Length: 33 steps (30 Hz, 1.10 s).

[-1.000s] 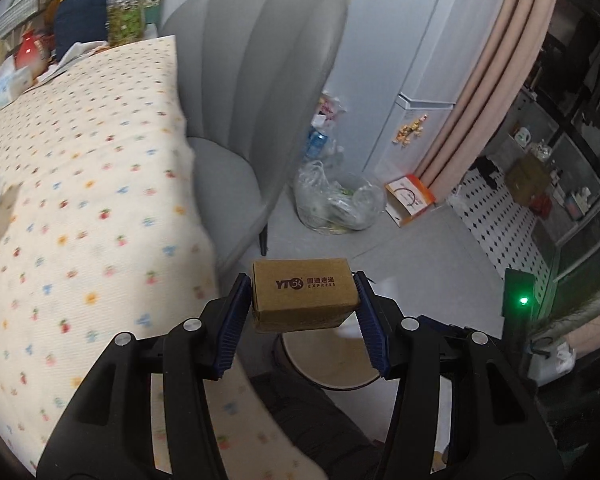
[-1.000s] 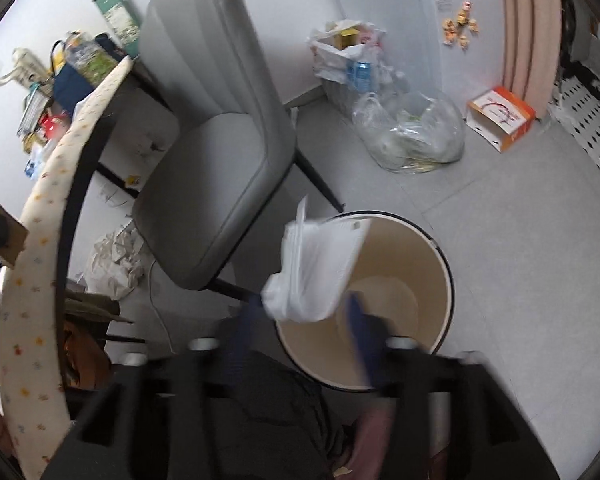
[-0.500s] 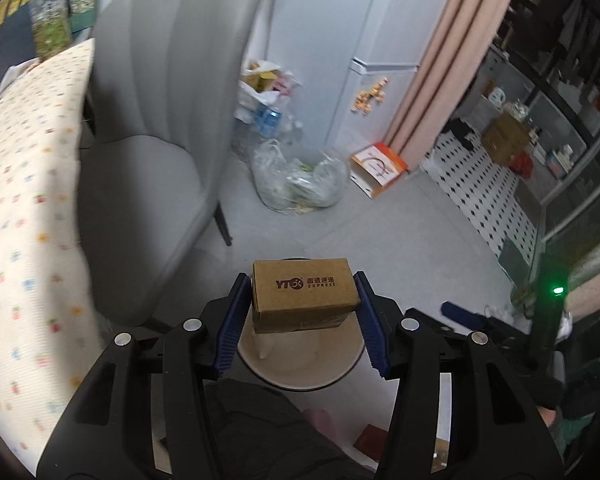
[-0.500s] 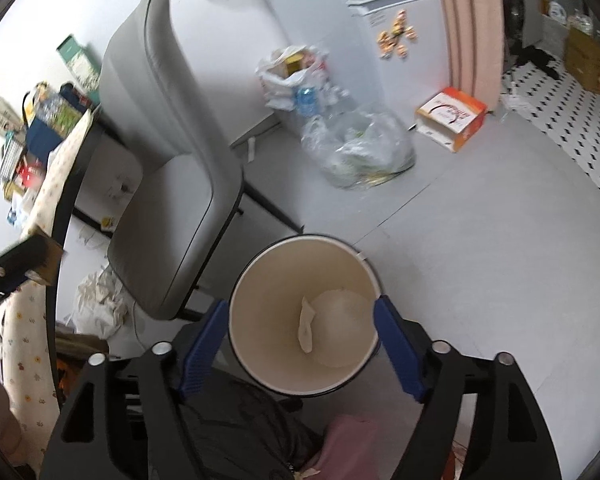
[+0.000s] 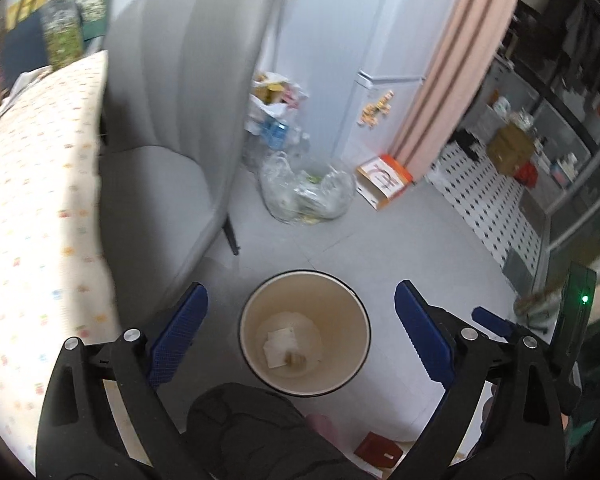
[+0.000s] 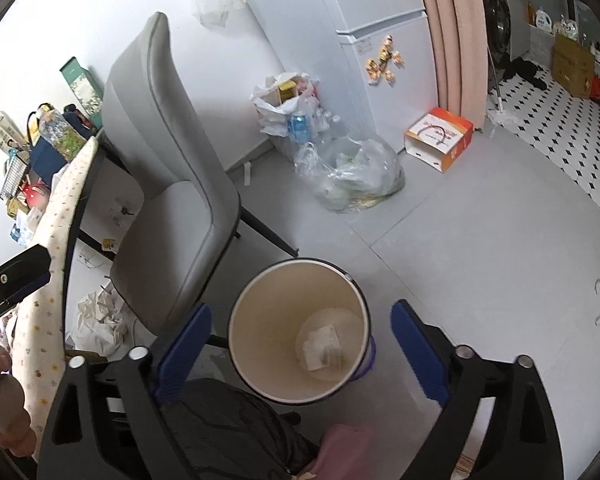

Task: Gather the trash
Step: 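Open the left tool over the bin to drop the brown box, then move both tools back over the trash on the table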

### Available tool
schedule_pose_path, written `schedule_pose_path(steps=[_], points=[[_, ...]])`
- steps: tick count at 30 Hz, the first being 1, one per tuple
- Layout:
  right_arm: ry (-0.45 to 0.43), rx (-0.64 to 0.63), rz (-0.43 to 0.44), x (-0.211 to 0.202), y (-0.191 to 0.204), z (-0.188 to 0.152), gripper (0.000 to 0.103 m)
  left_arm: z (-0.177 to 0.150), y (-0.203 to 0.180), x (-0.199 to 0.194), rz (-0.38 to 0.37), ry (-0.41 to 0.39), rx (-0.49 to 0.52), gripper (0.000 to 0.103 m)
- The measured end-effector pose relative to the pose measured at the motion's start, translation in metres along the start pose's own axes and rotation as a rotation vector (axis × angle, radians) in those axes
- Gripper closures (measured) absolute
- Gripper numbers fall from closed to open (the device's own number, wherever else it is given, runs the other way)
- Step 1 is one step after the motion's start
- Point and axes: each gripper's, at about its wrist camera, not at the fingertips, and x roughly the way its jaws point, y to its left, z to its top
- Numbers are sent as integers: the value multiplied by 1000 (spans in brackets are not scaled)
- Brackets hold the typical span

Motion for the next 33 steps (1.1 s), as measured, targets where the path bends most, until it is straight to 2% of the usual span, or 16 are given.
schedule_pose_path(steps=[5,11,17,23,30,33], points=[[-27,-44,1,-12,25,4,8,-5,28,-44,33,-77,-55,8],[-119,-100,-68,-46,55,5,8,-15,58,-89,80,-176,-115,6],[-176,-109,-47,-72,81,4,8,-31,87,-134,145,-280,-177,6],[-233,-202,-8,-102,120,-2,8,-51,108,-177,237,-389,-234,6],[-250,-266,81,-120,159,-14,8,-77,137,-210,236,-436,-274,6],[-246,-309,102,-125,176,-20,8,-90,146,-224,228,-483,-292,6]])
